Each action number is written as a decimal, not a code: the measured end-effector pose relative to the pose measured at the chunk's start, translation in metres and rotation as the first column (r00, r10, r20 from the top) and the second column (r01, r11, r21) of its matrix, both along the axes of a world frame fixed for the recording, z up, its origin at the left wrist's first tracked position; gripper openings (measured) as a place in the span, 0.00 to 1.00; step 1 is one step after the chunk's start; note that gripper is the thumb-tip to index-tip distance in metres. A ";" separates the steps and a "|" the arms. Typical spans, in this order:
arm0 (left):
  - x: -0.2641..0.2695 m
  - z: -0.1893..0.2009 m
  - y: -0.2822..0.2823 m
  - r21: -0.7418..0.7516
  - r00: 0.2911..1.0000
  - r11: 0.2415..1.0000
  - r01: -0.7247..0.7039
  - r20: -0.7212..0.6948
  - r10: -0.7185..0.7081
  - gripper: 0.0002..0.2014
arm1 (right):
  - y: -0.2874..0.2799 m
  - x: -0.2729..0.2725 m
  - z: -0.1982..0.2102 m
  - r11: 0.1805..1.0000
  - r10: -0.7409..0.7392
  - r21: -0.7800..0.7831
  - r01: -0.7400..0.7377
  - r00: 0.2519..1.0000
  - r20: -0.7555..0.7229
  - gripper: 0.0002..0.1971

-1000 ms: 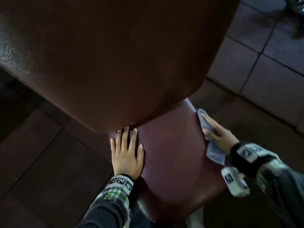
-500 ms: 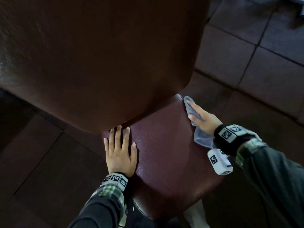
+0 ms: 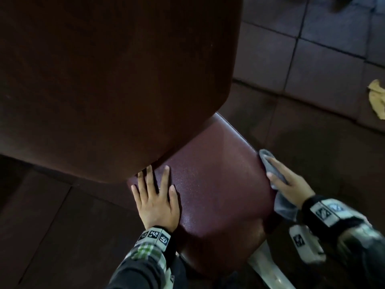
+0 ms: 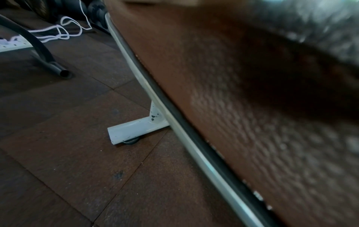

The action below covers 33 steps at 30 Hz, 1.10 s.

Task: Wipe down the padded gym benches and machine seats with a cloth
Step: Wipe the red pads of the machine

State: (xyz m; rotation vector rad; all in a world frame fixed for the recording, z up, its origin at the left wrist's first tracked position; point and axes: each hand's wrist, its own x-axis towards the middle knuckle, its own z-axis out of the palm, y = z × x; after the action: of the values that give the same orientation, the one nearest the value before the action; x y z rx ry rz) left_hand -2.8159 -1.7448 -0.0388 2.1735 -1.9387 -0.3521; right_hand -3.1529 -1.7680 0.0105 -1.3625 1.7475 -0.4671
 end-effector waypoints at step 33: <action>0.019 -0.007 0.002 -0.023 0.982 0.985 0.168 -0.077 -0.170 0.28 | 0.137 0.117 -0.037 0.611 -0.785 -0.042 0.791 0.612 0.099 0.30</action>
State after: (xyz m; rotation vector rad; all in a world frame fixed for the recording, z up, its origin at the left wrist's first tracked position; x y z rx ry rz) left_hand -2.7968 -1.7430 -0.0457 1.9586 -2.0796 -0.4409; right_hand -3.0355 -1.6308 -0.0265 -0.5100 2.2363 -1.0655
